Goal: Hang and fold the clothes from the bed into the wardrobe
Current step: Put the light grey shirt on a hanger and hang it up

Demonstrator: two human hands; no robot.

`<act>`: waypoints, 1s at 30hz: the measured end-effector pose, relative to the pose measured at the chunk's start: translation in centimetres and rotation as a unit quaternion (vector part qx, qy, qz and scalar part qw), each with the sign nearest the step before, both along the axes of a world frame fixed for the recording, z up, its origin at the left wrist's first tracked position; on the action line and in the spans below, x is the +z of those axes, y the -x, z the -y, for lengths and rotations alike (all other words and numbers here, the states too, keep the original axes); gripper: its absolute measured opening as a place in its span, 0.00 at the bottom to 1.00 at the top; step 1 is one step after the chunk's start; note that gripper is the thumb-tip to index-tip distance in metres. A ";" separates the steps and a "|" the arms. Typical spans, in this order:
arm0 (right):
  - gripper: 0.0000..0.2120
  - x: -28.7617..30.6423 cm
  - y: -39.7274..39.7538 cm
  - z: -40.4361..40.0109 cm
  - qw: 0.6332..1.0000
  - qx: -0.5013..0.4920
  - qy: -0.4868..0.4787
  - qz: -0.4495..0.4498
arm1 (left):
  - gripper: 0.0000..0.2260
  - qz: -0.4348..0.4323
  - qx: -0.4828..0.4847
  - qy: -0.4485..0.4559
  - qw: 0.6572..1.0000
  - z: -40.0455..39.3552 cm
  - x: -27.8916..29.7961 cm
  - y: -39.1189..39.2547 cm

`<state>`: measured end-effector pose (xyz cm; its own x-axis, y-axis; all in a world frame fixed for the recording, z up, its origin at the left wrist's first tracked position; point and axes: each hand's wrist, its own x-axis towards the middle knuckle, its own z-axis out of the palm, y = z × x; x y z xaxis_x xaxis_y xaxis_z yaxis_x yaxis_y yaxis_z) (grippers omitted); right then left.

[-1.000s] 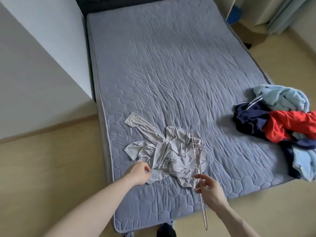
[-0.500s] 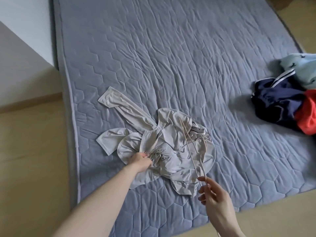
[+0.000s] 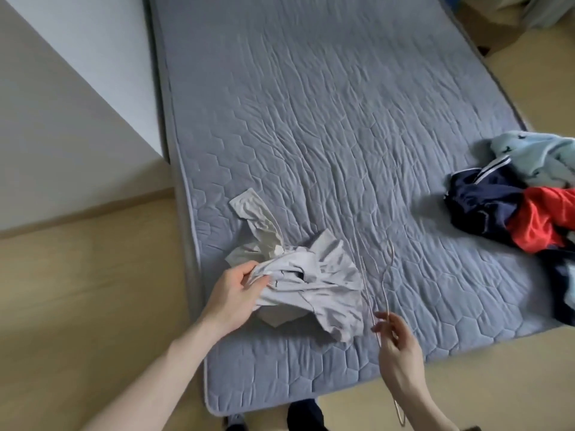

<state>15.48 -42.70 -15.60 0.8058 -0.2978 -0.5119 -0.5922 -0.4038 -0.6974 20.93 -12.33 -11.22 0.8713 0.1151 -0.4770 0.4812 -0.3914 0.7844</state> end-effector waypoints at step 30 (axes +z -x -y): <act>0.22 40.5 -3.4 -25.6 0.884 0.367 0.046 0.286 | 0.07 0.210 -0.094 -0.409 0.883 -33.5 46.7 14.3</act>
<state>18.83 -17.06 24.89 0.9187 0.3929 0.0403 0.2910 -0.6044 -0.7416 6.62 21.21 35.48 0.9920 0.1052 0.0694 0.0804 -0.9520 0.2953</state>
